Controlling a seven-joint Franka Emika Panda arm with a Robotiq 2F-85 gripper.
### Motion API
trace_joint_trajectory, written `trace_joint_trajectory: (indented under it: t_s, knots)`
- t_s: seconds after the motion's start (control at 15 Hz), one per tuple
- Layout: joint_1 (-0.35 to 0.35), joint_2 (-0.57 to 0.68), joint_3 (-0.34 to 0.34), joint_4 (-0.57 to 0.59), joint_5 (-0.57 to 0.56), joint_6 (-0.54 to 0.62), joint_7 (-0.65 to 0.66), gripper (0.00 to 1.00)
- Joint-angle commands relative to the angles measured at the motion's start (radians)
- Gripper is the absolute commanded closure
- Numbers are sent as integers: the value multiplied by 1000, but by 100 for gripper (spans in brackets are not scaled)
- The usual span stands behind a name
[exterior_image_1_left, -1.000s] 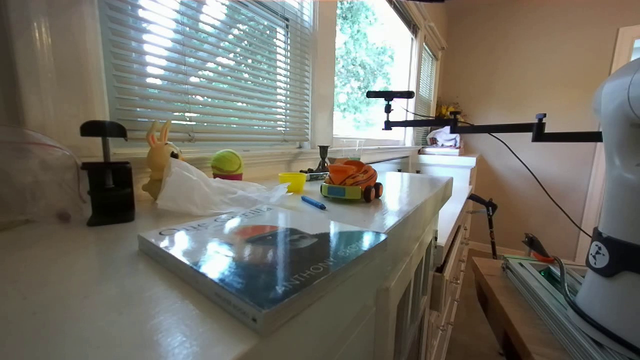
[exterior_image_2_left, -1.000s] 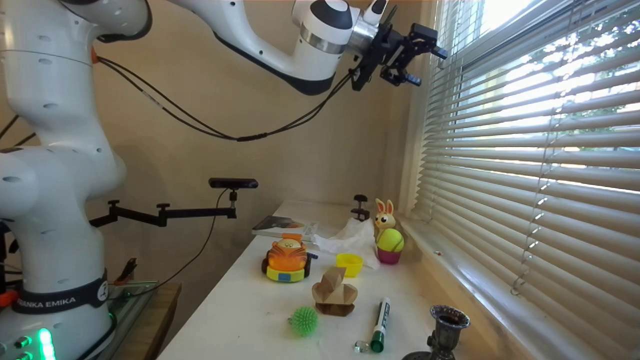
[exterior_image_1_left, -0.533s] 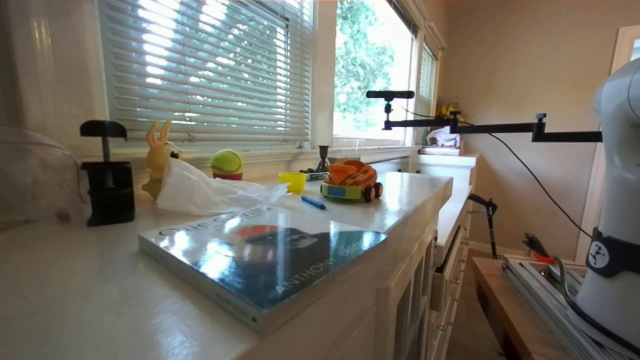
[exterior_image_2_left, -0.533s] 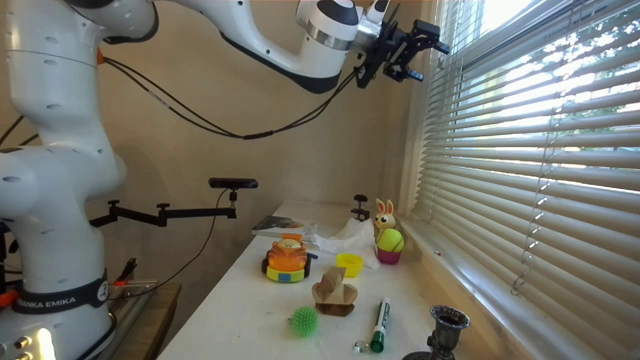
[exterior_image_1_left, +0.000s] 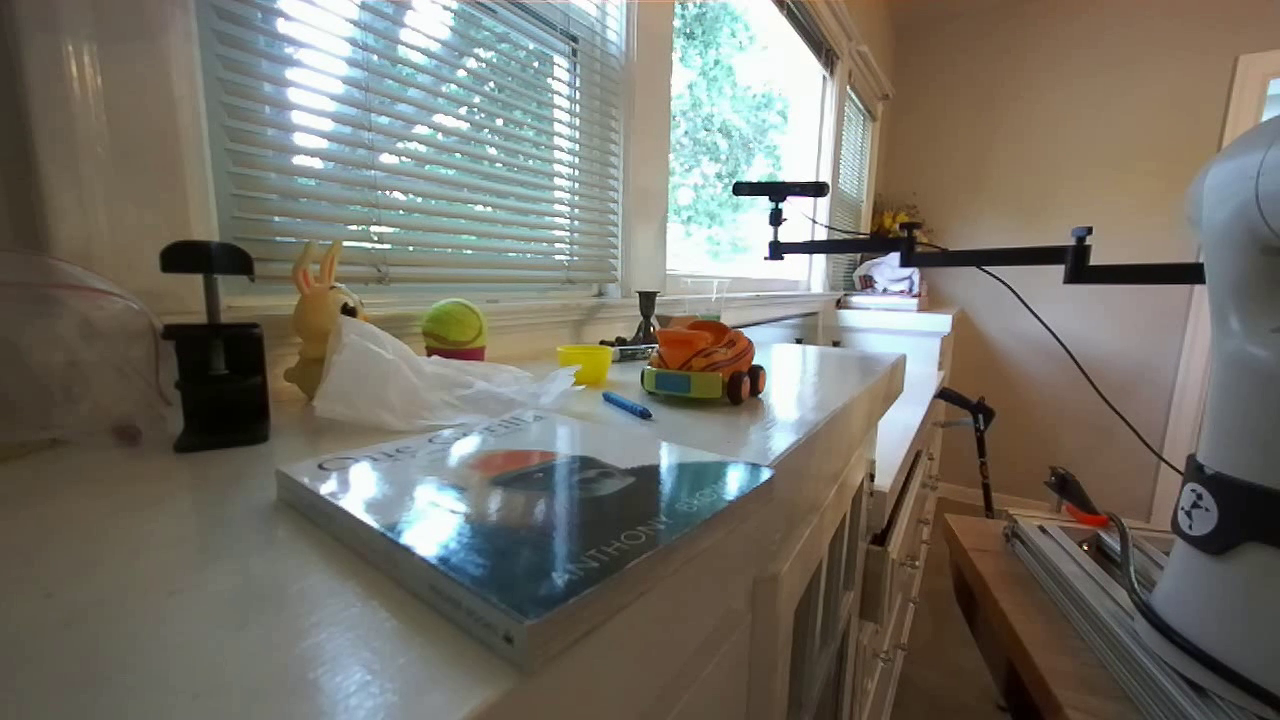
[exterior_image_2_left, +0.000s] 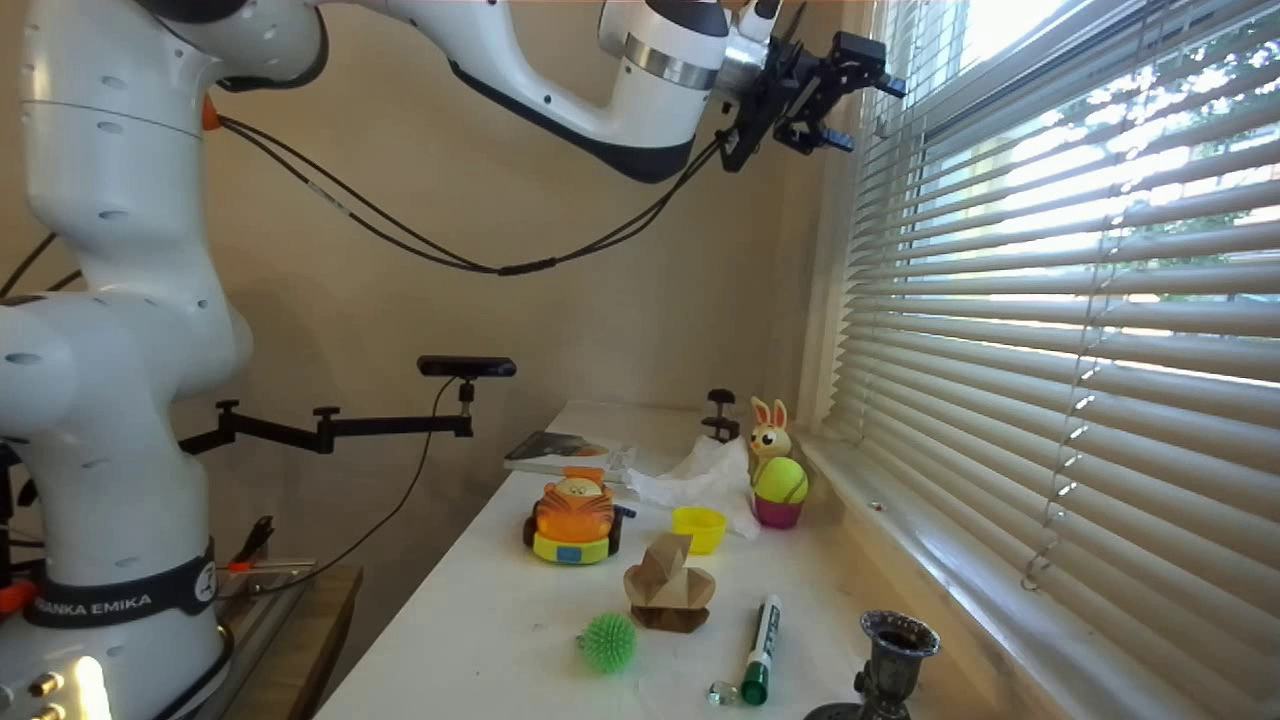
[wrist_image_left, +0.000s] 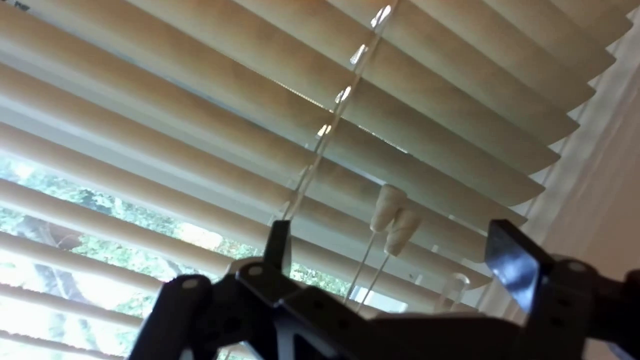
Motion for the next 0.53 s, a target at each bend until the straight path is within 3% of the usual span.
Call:
trace_joint_trajectory:
  t_s: [0.0, 0.07, 0.47]
  knots:
    - [-5, 34, -7, 62, -93, 12, 96, 0]
    - [0, 7, -3, 11, -25, 0, 28, 0]
    - [-1, 12, -4, 18, -35, 6, 59, 0]
